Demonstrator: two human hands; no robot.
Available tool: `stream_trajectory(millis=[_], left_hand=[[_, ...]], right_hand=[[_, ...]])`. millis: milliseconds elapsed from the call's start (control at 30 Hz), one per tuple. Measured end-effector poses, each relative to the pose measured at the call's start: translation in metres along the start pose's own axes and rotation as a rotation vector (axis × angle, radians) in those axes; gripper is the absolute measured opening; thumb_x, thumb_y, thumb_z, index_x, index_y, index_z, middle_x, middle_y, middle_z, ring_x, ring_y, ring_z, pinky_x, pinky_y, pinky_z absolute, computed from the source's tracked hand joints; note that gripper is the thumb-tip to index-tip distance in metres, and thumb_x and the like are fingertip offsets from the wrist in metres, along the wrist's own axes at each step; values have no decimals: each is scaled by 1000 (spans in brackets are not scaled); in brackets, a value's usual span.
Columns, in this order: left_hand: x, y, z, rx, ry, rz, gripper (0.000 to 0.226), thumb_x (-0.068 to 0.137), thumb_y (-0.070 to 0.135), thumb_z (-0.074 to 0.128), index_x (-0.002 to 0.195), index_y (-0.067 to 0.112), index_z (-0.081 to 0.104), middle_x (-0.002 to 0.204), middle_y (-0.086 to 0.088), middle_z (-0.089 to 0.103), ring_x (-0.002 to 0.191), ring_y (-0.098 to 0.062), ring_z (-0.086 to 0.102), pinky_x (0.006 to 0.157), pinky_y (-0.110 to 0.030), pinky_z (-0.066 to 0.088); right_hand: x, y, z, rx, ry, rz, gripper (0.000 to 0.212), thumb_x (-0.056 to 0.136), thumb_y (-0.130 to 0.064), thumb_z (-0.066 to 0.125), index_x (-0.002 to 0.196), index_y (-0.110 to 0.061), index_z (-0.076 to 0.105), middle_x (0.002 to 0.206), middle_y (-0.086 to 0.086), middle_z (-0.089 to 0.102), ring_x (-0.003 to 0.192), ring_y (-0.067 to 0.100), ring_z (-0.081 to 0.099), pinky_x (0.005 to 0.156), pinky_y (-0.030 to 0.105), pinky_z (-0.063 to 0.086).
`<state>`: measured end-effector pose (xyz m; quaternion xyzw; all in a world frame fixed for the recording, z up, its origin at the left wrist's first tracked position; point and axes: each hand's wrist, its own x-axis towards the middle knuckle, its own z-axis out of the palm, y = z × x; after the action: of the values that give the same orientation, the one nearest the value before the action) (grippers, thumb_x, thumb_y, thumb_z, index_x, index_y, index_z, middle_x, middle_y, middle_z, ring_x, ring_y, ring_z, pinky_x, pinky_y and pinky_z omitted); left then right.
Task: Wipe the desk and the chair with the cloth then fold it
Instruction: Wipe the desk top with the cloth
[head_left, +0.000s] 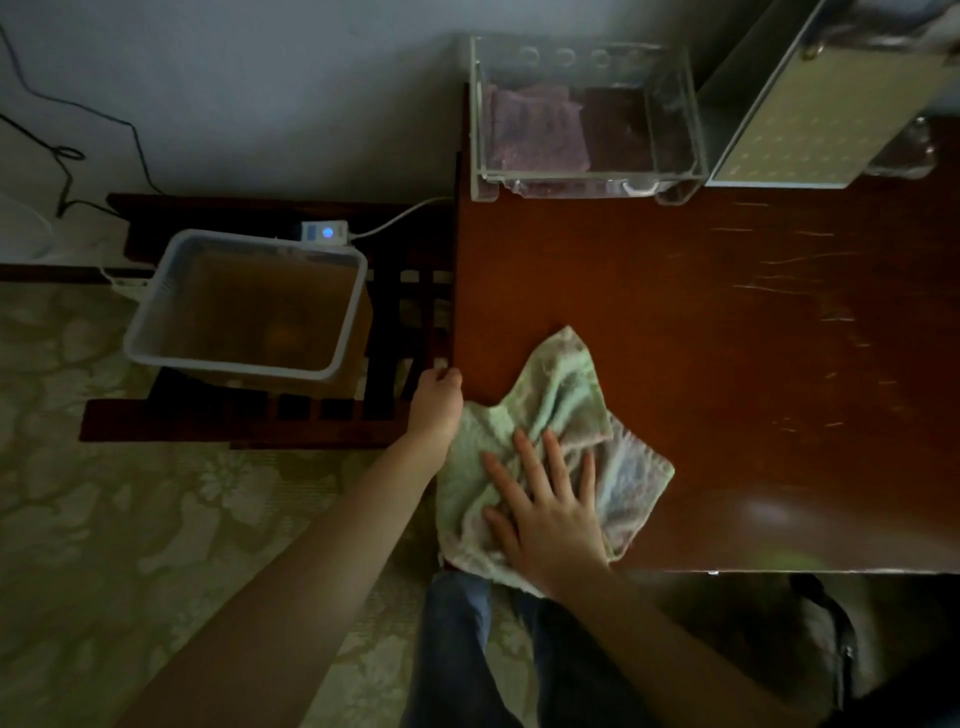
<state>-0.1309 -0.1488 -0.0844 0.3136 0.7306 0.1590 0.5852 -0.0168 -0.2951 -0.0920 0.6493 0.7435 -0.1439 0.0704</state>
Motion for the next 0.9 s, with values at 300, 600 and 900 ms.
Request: stream_trajectory(millis=[300,600,900], left_hand=[[3,26,22,389,104,50,54,99,42,36,141,10,28,138,-12,43,120,-34,48,100,-47,42],[10,37,22,349,158,130,72,95,59,26,151,19,6,154,-11,21,135,-35,32,106,-52,34],[-11,3,39,609,290,351,73,96,52,27,151,12,-2,155,-11,17,139,-30,26,107,-50,33]], right_hand=[[3,4,-7,16,-71,26,56,94,-60,18,144,-37,31,151,3,34,140,32,24,103,67,27],[128,67,-53,71,37,164,59,94,-61,14,148,-42,-2,158,-3,-15,143,25,-20,110,60,-8],[211,99,-78,60,135,238,60,91,-65,16,146,-46,2,158,10,-5,143,38,-14,108,66,-5]])
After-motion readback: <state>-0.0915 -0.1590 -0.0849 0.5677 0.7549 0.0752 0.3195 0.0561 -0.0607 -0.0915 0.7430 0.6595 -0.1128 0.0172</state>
